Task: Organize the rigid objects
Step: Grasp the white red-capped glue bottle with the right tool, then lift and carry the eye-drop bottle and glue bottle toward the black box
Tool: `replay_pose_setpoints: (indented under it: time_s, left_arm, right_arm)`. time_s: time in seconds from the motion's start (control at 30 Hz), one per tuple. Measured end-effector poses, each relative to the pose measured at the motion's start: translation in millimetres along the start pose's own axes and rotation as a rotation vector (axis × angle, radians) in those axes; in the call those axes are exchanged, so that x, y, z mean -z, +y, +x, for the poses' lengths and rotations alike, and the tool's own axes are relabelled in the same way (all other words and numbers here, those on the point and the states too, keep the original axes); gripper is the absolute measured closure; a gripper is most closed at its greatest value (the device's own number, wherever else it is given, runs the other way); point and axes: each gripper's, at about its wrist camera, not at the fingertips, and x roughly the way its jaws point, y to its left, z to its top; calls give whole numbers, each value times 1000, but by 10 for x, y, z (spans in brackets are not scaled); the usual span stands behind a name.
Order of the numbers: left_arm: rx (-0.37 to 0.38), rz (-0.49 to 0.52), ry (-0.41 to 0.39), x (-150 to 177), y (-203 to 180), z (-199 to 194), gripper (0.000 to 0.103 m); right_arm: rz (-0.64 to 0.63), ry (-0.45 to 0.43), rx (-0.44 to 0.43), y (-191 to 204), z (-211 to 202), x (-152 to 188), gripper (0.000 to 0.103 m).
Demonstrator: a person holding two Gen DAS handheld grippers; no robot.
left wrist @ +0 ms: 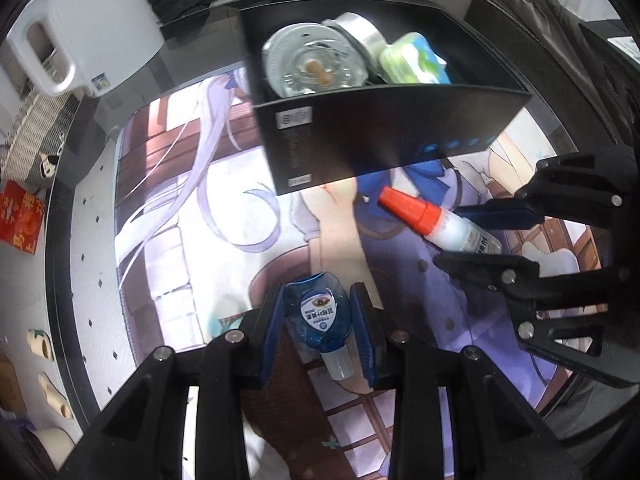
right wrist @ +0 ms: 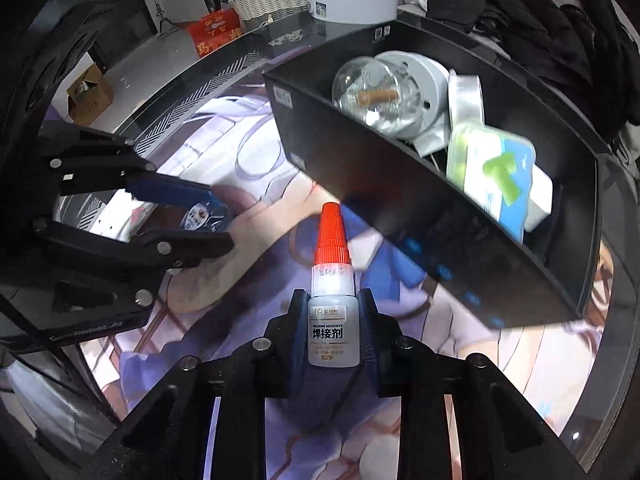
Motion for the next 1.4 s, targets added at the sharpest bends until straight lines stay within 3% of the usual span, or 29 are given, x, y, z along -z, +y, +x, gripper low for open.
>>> replay_pose_setpoints:
  time_s: [0.17, 0.3, 0.37, 0.47, 0.57, 1.03, 1.23, 1.3, 1.37, 1.4]
  left_arm:
    - [-15, 21, -1, -12, -131, 19, 70]
    - [-8, -6, 1, -28, -94, 38, 60]
    - [-10, -9, 0, -24, -92, 39, 61]
    - [-12, -11, -2, -39, -74, 40, 71]
    - [17, -18, 0, -53, -66, 33, 71]
    - [20, 18, -51, -30, -264, -206, 71]
    - [7, 38, -11, -5, -370, -92, 71]
    - [3, 37, -1, 8, -379, -50, 71]
    - [-1, 33, -1, 18, -383, -46, 71]
    - [-2, 31, -5, 18, -382, -59, 71]
  right_arm:
    - [5, 8, 16, 51, -70, 153, 78]
    - [-1, -14, 8, 60, -76, 194, 73]
    - [6, -20, 11, 63, -83, 241, 73]
    - [11, -23, 14, 41, -96, 241, 78]
    - [10, -27, 17, 30, -148, 265, 79]
    - [25, -66, 5, -77, -468, 540, 82]
    - [-4, -17, 14, -91, -371, 641, 81]
    - [-24, -23, 22, -69, -385, 649, 76]
    - [-20, -22, 23, -59, -387, 645, 76]
    - [-16, -23, 24, -59, -396, 643, 82]
